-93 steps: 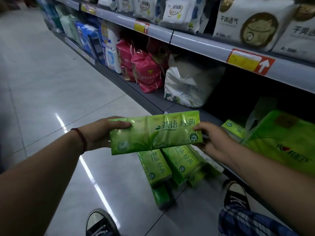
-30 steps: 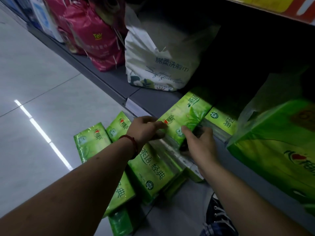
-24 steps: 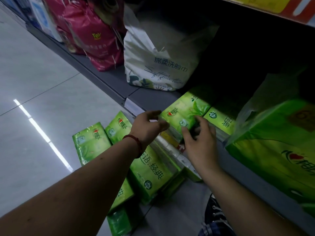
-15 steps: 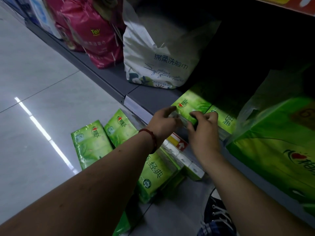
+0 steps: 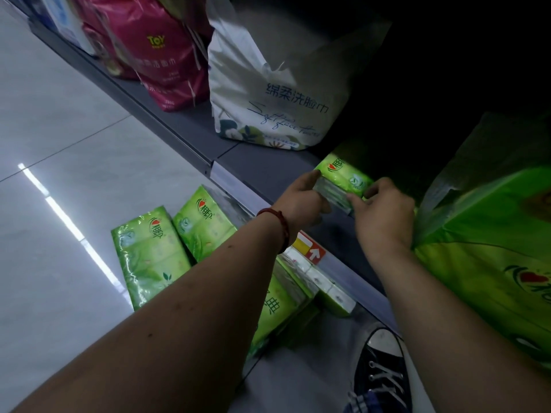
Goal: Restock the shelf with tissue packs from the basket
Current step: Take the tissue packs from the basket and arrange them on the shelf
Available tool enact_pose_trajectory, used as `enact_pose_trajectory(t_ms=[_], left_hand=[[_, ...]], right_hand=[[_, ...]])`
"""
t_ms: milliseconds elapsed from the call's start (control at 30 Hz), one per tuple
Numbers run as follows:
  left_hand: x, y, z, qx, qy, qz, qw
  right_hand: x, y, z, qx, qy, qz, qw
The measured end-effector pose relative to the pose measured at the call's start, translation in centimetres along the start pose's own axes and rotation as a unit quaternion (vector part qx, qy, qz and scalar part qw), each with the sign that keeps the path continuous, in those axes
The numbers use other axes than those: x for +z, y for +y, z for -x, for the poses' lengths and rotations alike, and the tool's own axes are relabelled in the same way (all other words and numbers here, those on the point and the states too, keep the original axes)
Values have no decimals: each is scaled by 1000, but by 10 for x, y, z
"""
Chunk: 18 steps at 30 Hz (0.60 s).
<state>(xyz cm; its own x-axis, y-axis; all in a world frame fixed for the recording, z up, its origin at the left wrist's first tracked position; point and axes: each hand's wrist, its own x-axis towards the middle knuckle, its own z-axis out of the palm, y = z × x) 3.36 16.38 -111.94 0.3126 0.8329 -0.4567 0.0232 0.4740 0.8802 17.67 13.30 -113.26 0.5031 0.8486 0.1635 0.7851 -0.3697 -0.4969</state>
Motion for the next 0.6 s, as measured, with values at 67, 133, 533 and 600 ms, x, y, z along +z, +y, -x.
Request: enact_pose_trajectory(t_ms=[67,133,533,600], left_hand=[[-9,-1,3,7,1,5,1000],[-22,0,12,21,17,11,1000],[-154,-23,56,-3,315,-298,901],[-157,-32,58,-58,281,-321,903]], right_hand=[[0,-2,-1,3,-2,4,1000],[-1,-6,5,-12,-4,8,1000],[26,-58,92,-186,-383,-14,905],[30,-60,98,-191,-399,36,896]])
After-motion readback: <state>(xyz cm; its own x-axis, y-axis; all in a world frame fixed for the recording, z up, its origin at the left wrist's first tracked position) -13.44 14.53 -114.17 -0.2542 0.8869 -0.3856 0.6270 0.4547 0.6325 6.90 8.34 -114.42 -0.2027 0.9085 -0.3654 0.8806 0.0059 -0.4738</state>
